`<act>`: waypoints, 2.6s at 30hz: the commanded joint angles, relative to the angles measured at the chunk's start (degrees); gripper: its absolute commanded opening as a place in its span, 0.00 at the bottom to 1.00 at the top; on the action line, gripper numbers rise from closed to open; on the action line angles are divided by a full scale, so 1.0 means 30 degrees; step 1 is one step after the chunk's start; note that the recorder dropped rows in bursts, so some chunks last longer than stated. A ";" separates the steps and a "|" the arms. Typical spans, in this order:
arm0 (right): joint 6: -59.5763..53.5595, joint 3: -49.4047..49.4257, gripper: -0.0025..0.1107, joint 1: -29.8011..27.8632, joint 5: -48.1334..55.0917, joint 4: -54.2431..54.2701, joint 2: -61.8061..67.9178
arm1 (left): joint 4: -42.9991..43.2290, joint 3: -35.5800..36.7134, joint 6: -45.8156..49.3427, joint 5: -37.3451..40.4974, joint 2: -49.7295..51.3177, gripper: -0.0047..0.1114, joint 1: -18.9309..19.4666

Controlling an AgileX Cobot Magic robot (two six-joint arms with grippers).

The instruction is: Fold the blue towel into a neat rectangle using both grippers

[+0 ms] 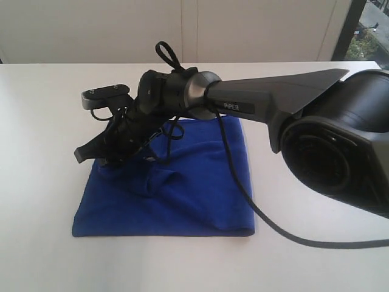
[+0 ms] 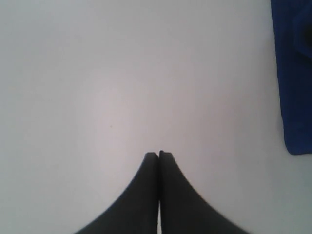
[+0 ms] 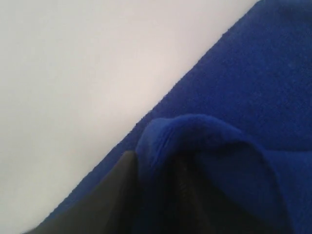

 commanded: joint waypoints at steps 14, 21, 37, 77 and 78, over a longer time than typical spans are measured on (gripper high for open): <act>-0.0210 -0.0100 0.42 -0.0052 0.1827 -0.0180 -0.2489 | -0.0041 -0.0093 -0.0110 0.0152 -0.0144 0.04 0.0023; -0.0072 -0.0100 0.38 -0.0052 0.4300 -0.2435 -0.3911 | -0.0041 -0.0093 -0.0110 0.0152 -0.0144 0.04 0.0023; -0.0115 -0.0059 0.02 -0.2889 0.8137 -0.4241 -0.4604 | -0.0041 -0.0093 -0.0110 0.0152 -0.0144 0.04 0.0023; 0.0486 0.1312 0.02 -0.7663 0.4230 -1.0216 -0.0708 | -0.0041 -0.0093 -0.0110 0.0152 -0.0144 0.04 0.0023; 0.0683 0.1312 0.02 -0.7663 0.4506 -1.0657 -0.0708 | -0.0041 -0.0093 -0.0110 0.0152 -0.0144 0.04 0.0023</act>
